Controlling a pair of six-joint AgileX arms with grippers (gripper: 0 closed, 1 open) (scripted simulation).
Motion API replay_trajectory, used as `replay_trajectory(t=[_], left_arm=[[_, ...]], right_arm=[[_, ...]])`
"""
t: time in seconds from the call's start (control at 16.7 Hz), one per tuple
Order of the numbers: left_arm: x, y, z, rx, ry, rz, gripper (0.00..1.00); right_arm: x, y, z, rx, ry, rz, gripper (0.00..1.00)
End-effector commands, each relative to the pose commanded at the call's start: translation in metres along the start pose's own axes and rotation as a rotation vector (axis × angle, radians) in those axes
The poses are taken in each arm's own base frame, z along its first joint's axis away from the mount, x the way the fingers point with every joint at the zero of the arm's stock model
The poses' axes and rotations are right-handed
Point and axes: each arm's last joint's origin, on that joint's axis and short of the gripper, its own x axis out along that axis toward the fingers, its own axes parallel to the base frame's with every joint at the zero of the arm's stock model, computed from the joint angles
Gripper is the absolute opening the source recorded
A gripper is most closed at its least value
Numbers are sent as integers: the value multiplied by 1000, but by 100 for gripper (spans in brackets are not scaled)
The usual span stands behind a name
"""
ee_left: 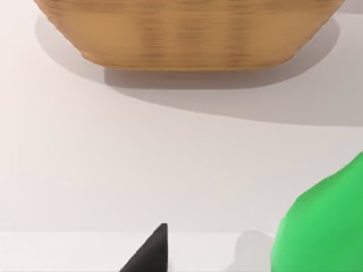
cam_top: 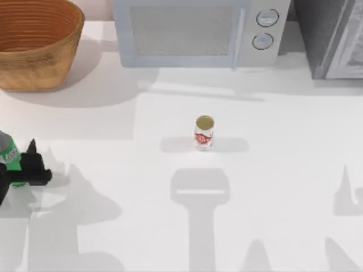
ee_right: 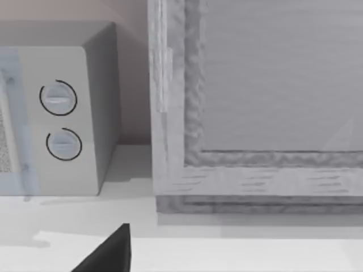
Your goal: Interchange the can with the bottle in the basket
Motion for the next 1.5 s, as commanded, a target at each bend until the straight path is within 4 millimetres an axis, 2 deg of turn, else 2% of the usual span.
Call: replay_trajectory(t=[0.48, 1.14, 1.32, 1.5], left_arm=[[0, 0, 0, 0, 0, 0, 2], [2, -2, 2, 0, -5, -9, 0], [22, -16, 23, -1, -51, -68, 0], [52, -40, 70, -6, -117, -150, 0]], right_arm=[[0, 0, 0, 0, 0, 0, 100], [0, 0, 0, 0, 0, 0, 100], [0, 0, 0, 0, 0, 0, 100], [0, 0, 0, 0, 0, 0, 100]])
